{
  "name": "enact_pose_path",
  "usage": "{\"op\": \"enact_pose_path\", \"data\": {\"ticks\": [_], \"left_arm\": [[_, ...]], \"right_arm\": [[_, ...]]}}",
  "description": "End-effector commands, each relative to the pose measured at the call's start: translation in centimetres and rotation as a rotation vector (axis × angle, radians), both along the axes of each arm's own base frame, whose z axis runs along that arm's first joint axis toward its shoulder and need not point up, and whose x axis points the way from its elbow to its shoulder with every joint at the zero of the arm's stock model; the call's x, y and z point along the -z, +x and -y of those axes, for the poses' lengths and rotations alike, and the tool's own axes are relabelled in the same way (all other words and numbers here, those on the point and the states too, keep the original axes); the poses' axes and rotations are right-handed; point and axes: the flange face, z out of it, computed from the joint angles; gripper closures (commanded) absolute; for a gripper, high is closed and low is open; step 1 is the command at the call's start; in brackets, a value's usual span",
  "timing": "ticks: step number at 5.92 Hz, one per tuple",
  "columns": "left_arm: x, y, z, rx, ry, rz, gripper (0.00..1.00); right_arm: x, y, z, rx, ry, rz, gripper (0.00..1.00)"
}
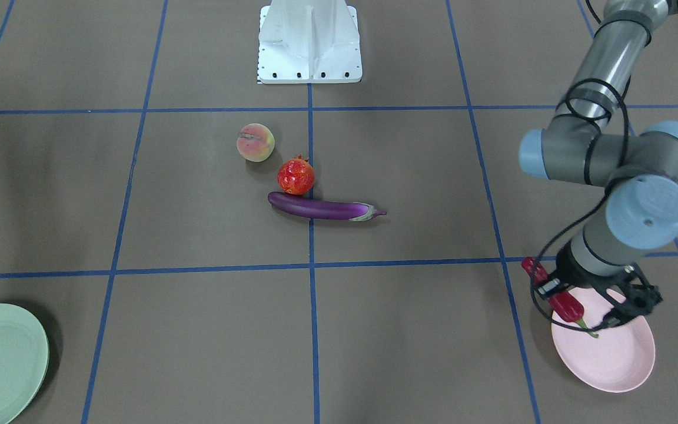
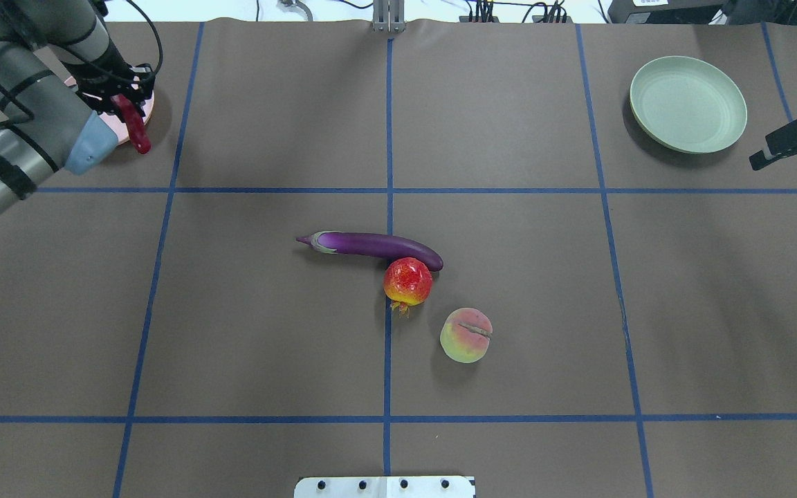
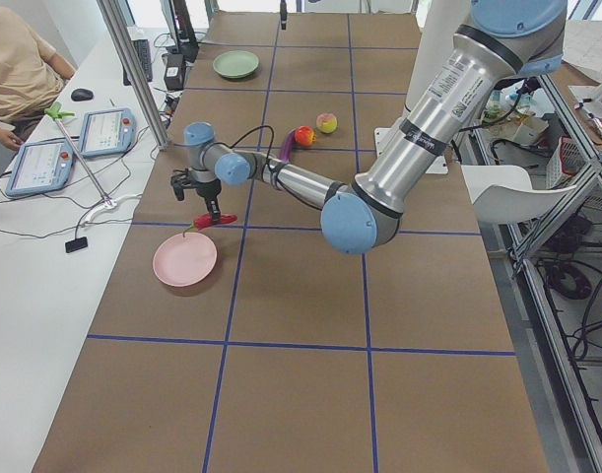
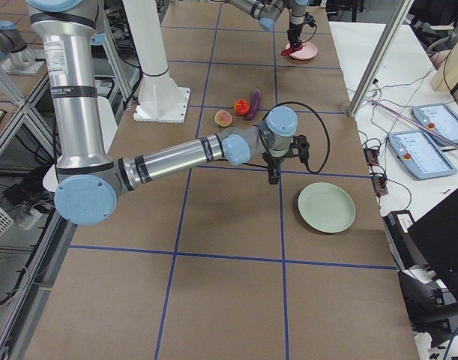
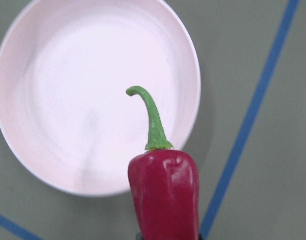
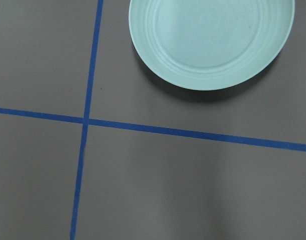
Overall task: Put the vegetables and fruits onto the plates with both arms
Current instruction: 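Carry the chili to the pink plate while the right gripper moves out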
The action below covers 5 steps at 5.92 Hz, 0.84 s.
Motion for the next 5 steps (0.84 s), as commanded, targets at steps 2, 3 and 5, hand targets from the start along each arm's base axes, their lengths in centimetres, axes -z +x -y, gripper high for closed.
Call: {"op": "enact_pose_path", "data": {"ticks": [2, 3, 5], "left_arm": [[-6.7, -4.2, 4.2, 0.063, -0.009, -0.001, 0.52], [-6.3, -4.2, 4.3, 0.062, 0.015, -0.010, 0.01], [-3.8, -5.3, 5.2, 0.085, 0.050, -0.039, 0.00]], "right_arm": [[3.9, -8.8, -1.5, -0.075, -0.003, 0.018, 0.00], [7.9, -13.5, -1.4, -0.097, -0.060, 0.053, 0.00], [17.6, -25.3, -3.6, -0.188, -0.157, 0.105, 0.00]]}}
